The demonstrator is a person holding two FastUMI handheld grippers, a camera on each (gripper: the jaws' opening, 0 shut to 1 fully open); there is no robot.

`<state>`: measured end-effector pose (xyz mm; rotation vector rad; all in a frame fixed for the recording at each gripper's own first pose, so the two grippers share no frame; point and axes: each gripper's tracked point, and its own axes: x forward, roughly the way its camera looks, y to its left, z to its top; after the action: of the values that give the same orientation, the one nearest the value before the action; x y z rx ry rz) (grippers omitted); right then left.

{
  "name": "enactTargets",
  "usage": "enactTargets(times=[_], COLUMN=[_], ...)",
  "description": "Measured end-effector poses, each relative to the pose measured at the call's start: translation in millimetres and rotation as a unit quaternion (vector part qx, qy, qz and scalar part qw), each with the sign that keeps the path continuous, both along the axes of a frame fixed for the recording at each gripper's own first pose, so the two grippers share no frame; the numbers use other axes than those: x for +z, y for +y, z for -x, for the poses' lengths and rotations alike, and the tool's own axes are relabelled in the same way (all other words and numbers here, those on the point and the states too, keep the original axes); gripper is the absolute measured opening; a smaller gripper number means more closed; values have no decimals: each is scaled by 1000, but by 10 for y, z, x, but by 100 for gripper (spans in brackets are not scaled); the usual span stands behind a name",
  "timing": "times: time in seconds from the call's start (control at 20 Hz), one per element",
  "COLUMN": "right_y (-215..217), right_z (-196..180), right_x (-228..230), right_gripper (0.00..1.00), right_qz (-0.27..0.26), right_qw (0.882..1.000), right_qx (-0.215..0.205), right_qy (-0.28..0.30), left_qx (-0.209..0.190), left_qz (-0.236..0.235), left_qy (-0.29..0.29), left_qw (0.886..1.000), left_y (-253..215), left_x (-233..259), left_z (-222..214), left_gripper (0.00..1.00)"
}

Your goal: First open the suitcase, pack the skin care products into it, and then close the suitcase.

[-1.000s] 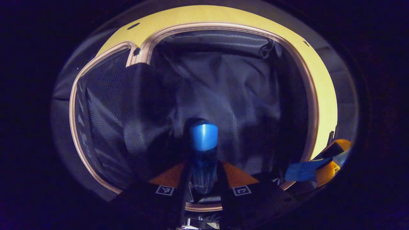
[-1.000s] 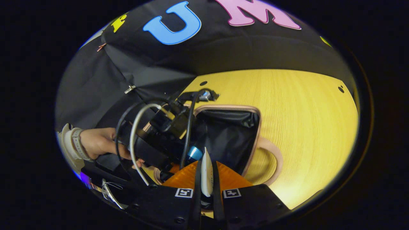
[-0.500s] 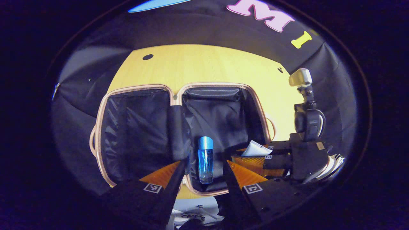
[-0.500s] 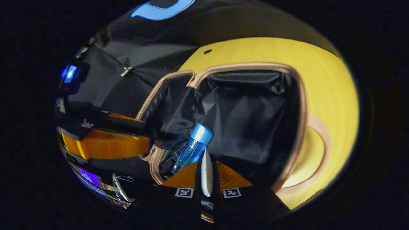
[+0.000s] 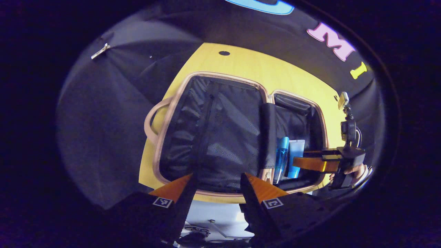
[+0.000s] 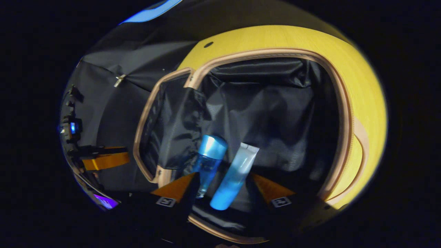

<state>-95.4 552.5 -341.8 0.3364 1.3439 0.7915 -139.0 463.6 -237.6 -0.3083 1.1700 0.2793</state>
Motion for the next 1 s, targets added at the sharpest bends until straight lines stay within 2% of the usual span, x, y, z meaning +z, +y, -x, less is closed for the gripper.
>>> enactTargets(times=[0.05, 0.25, 0.45, 0.55, 0.65, 0.85, 0.95, 1.0], right_y=[-89, -271, -490, -583, -665, -817, -888, -920], right_z=[-71, -274, -447, -522, -580, -715, -740, -742], right_x=[59, 546, 1060, 1286, 1438, 1504, 1456, 1440], right_gripper=[100, 97, 97, 97, 97, 97, 97, 97], right_qz=[15, 9, -13, -24, -31, -19, -4, 3], right_qw=[999, 984, 967, 960, 958, 956, 955, 955], right_qx=[9, 28, 14, -1, -22, -50, -52, -53], right_qy=[-38, -174, -255, -279, -283, -289, -292, -292], left_qx=[12, 59, 102, 113, 123, 126, 113, 106], left_qz=[-1, -12, -36, -50, -54, -66, -52, -20], left_qy=[-4, -26, -41, -17, 24, 73, 82, 78], left_qw=[1000, 998, 993, 992, 991, 987, 989, 991], left_y=[111, 698, 1418, 1732, 1934, 2161, 2062, 1929], left_x=[-2, 68, -30, -175, -445, -913, -1096, -1115], left_z=[19, -72, -398, -499, -571, -643, -683, -762], left_gripper=[80, 80, 80, 80, 80, 79, 80, 70])
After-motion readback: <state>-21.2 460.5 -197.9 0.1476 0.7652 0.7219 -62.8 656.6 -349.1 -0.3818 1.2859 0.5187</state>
